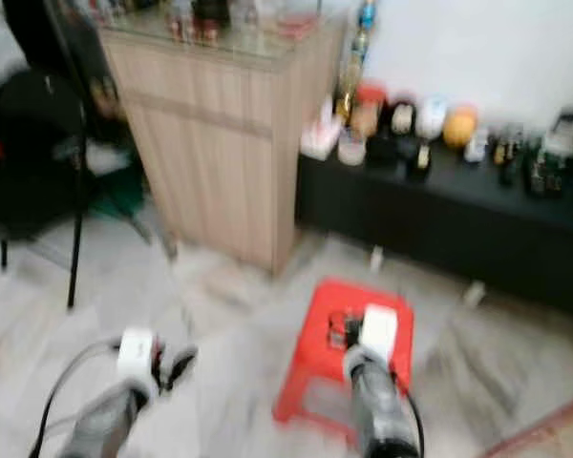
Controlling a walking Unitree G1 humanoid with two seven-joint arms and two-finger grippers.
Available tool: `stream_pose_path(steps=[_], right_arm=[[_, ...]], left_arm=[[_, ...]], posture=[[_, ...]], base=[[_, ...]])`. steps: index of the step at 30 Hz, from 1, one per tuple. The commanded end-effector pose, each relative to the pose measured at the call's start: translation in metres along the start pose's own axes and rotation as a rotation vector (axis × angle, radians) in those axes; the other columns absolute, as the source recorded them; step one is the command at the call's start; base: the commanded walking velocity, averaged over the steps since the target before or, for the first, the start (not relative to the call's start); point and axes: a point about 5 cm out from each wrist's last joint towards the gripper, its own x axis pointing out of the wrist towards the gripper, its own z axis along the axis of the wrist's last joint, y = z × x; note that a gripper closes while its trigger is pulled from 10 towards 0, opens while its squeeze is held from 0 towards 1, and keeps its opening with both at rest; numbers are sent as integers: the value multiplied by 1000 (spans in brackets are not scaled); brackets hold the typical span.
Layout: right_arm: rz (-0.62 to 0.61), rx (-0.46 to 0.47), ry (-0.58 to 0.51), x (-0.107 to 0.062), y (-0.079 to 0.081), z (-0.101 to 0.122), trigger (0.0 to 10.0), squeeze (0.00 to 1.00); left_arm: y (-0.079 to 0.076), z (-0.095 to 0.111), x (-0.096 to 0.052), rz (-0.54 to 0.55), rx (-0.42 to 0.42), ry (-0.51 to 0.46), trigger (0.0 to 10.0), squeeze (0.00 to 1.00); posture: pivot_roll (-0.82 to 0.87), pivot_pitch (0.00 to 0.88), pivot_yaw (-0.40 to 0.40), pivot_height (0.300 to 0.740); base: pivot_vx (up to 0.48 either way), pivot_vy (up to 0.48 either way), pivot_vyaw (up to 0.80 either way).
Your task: Hang keys on a hook
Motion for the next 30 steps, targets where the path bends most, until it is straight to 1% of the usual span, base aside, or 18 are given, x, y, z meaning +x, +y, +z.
stream_pose_path(steps=[1,18,22,30], right_arm=[[-27,-1,5,-1,-8,-1,10000,0],[-32,6,-18,1,-6,6,10000,0],[-31,8,-33,1,-4,10,10000,0],[-28,6,-47,1,0,14,10000,0]], left_arm=[[-5,3,2,-19,1,-13,10000,0],[-7,5,3,-34,12,-22,10000,0],[-8,5,3,-45,33,-22,10000,0],[-9,6,2,-52,34,-27,10000,0]], posture=[[36,12,-58,740],[38,17,-57,740],[38,17,-57,740],[40,18,-55,740]], base=[[-315,0,0],[-313,0,0],[-311,0,0],[-313,0,0]])
